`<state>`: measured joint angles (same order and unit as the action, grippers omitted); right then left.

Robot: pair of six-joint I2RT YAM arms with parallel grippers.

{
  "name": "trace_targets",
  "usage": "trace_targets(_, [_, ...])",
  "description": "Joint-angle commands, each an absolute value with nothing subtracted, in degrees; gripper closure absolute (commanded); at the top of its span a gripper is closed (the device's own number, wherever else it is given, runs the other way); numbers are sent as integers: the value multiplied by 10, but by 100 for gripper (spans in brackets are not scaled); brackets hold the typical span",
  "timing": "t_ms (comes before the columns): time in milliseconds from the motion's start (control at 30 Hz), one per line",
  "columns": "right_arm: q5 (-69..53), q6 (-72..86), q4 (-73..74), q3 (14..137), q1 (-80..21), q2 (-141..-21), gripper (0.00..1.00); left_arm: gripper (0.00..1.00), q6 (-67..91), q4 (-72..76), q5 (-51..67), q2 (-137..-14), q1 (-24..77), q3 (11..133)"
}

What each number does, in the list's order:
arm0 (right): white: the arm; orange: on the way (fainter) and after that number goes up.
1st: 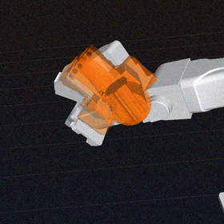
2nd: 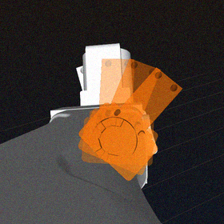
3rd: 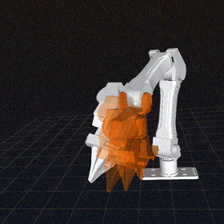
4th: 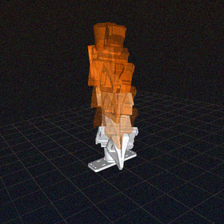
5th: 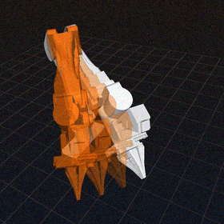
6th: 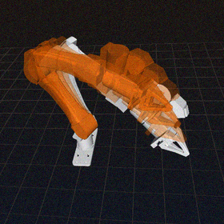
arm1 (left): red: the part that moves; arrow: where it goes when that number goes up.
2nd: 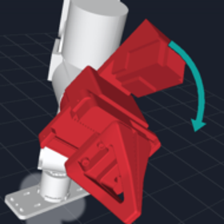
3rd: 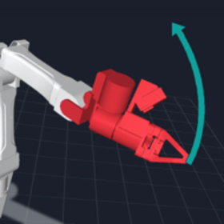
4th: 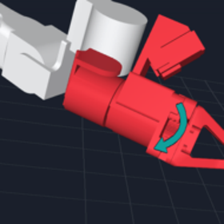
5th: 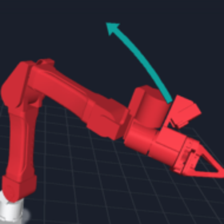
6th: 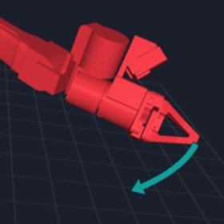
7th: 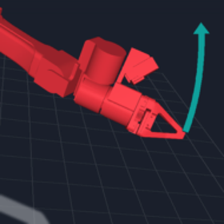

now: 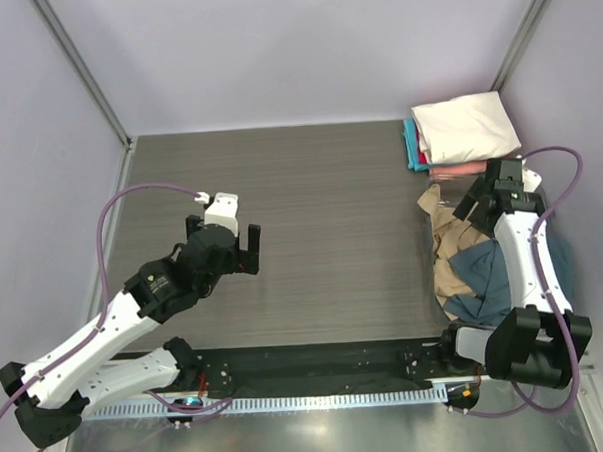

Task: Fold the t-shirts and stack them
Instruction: Grab the tshirt from the pile

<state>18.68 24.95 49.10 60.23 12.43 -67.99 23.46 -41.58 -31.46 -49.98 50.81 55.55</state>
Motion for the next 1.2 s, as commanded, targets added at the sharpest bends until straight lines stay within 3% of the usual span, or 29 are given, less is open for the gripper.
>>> trace_targets(0, [126,258,454,651,126,-711,0,1,225,-410,-329,-490,504,561])
trace_targets(300, [144,263,369,621,148,-825,4,1,228,-415,-343,-490,504,558])
trace_targets(500, [124,255,317,615,167,-881,21,1,227,-417,-348,-495,504,557])
trace_targets(600, [125,256,314,621,167,-901,39,1,226,-417,-352,-498,504,558])
trace_targets(633, [114,256,313,623,167,-903,59,1,226,-417,-352,-498,504,558])
trace_targets(700, [106,259,312,627,167,-897,78,1,226,-417,-357,-499,504,558])
trace_targets(733, [101,259,313,628,167,-892,93,1,226,-417,-358,-497,504,558])
trace_targets(767, [98,258,314,629,168,-887,99,1,226,-417,-359,-498,504,558])
trace_targets(1033, [70,277,365,695,140,-774,99,1,229,-421,-384,-492,502,558])
trace_targets(1167, [69,292,387,814,20,-740,99,1,233,-429,-399,-495,499,561])
